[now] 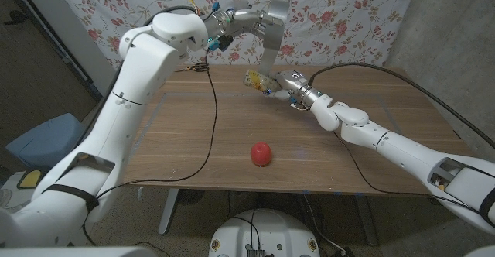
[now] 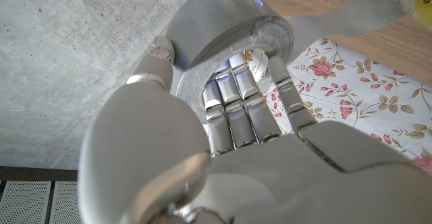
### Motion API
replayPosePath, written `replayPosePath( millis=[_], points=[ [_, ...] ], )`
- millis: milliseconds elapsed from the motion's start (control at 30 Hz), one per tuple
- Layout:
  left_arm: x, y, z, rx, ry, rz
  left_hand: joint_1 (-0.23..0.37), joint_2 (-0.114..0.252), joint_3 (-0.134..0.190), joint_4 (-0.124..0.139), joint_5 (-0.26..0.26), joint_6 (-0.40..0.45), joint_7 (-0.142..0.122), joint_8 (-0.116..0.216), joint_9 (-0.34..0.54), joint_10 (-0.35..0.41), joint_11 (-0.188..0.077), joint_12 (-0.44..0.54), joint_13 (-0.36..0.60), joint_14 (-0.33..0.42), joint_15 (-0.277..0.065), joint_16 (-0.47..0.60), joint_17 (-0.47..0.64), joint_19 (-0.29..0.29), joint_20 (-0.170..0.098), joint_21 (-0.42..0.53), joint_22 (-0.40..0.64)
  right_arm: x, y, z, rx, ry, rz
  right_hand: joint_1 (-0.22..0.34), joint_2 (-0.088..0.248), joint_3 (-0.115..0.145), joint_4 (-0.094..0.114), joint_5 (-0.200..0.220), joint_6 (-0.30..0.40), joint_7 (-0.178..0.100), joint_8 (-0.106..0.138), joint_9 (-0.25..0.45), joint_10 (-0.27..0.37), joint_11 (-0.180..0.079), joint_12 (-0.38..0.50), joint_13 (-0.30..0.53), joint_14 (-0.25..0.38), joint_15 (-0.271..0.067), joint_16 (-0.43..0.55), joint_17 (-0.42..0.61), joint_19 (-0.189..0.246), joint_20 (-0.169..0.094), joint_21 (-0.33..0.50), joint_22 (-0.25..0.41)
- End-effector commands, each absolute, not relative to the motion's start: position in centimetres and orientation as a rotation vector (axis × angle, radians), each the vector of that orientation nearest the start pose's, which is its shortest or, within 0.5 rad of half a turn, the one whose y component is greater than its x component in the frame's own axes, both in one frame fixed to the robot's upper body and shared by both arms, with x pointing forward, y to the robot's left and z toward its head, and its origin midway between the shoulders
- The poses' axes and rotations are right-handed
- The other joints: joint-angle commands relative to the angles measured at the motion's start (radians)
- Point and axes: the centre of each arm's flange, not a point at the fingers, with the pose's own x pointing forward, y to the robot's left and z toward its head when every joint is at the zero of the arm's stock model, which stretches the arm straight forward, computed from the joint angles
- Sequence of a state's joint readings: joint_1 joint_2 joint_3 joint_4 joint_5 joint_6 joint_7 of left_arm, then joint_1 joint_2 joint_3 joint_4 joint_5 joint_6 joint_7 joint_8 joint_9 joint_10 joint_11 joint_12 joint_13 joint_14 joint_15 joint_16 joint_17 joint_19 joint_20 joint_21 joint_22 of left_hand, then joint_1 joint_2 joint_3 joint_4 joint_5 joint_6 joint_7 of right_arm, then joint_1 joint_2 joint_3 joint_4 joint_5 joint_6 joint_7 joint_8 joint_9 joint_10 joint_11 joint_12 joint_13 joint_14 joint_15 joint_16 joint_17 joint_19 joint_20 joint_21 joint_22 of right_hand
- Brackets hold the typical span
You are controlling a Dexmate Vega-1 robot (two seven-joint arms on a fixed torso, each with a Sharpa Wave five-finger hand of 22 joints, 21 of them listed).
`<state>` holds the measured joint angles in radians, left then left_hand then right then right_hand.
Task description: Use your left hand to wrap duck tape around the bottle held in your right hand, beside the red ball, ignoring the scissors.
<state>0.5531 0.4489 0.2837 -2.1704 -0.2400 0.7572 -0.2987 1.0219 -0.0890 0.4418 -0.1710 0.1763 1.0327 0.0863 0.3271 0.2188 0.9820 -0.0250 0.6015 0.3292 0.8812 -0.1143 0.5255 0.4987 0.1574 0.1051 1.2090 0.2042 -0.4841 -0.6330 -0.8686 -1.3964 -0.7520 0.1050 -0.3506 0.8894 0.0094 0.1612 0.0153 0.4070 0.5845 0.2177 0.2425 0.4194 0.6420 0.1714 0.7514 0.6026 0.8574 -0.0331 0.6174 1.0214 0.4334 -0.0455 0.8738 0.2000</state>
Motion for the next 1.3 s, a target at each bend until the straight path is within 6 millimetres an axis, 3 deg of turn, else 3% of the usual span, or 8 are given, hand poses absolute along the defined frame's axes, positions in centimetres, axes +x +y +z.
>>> replayPosePath(
  millis=[33, 300, 667, 900, 1100, 1300],
  points=[
    [47.0, 12.9, 20.0, 0.468, -0.620, -0.489, 0.224, 0.214, -0.003, -0.001, -0.002, 0.017, 0.018, -0.002, -0.001, 0.133, -0.116, -0.005, 0.148, 0.009, -0.100, 0.002, 0.005, 0.012, -0.001, 0.007, 0.000, 64.1, -14.9, 7.0, -1.517, -1.063, -0.134, 0.132, 0.131, 0.052, 0.057, 0.004, 0.448, -0.312, 0.002, 0.003, 0.301, -0.247, 0.007, 0.004, 0.072, -0.187, -0.002, 0.004, -0.005, -0.101, 0.006, 0.000],
    [47.4, 12.2, 19.3, 0.454, -0.603, -0.529, 0.229, 0.210, -0.005, -0.001, -0.002, 0.023, 0.020, -0.004, -0.002, 0.139, -0.115, -0.012, 0.142, 0.015, -0.098, 0.000, 0.003, 0.014, 0.000, 0.012, -0.001, 65.1, -14.8, 8.3, -1.535, -1.038, -0.213, 0.136, 0.131, 0.050, 0.058, 0.005, 0.451, -0.305, 0.001, 0.004, 0.308, -0.248, 0.009, 0.007, 0.076, -0.187, -0.003, 0.010, -0.006, -0.099, 0.009, 0.000],
    [46.2, 11.2, 19.5, 0.494, -0.624, -0.553, 0.235, 0.209, -0.008, 0.000, -0.002, 0.025, 0.025, -0.009, -0.003, 0.137, -0.110, -0.018, 0.145, 0.018, -0.096, -0.002, 0.005, 0.014, 0.003, 0.018, -0.002, 67.5, -15.7, 9.4, -1.569, -0.973, -0.290, 0.144, 0.131, 0.047, 0.059, 0.006, 0.457, -0.301, -0.002, 0.006, 0.310, -0.243, 0.009, 0.012, 0.080, -0.186, -0.004, 0.021, -0.008, -0.097, 0.015, 0.000],
    [43.1, 11.6, 20.6, 0.641, -0.790, -0.312, 0.231, 0.219, -0.013, 0.010, -0.002, 0.010, 0.015, -0.018, -0.002, 0.120, -0.108, -0.024, 0.157, -0.004, -0.097, -0.009, 0.012, -0.002, 0.009, 0.018, -0.003, 68.4, -16.3, 9.2, -1.558, -0.945, -0.320, 0.145, 0.131, 0.044, 0.061, 0.005, 0.458, -0.301, -0.004, 0.007, 0.313, -0.244, 0.010, 0.016, 0.082, -0.185, -0.005, 0.027, -0.009, -0.096, 0.019, 0.000],
    [40.8, 11.9, 20.5, 0.814, -0.842, -0.117, 0.222, 0.222, -0.018, 0.017, 0.001, 0.014, 0.002, -0.016, 0.004, 0.119, -0.120, -0.021, 0.168, -0.010, -0.102, -0.017, 0.011, -0.010, 0.007, 0.018, -0.005, 68.3, -17.5, 10.3, -1.498, -0.944, -0.391, 0.147, 0.132, 0.043, 0.063, 0.005, 0.461, -0.299, -0.005, 0.008, 0.318, -0.242, 0.009, 0.013, 0.085, -0.185, -0.004, 0.031, -0.009, -0.095, 0.021, 0.000],
    [41.2, 11.6, 19.3, 0.908, -0.755, -0.118, 0.225, 0.219, -0.022, 0.013, 0.003, 0.021, -0.001, -0.016, 0.004, 0.123, -0.123, -0.018, 0.177, -0.004, -0.104, -0.016, 0.014, -0.011, 0.002, 0.020, -0.006, 67.7, -18.5, 11.4, -1.438, -0.976, -0.450, 0.149, 0.133, 0.042, 0.065, 0.005, 0.464, -0.296, -0.005, 0.009, 0.320, -0.245, 0.009, 0.016, 0.089, -0.185, -0.004, 0.036, -0.009, -0.095, 0.024, 0.000]
  ],
)
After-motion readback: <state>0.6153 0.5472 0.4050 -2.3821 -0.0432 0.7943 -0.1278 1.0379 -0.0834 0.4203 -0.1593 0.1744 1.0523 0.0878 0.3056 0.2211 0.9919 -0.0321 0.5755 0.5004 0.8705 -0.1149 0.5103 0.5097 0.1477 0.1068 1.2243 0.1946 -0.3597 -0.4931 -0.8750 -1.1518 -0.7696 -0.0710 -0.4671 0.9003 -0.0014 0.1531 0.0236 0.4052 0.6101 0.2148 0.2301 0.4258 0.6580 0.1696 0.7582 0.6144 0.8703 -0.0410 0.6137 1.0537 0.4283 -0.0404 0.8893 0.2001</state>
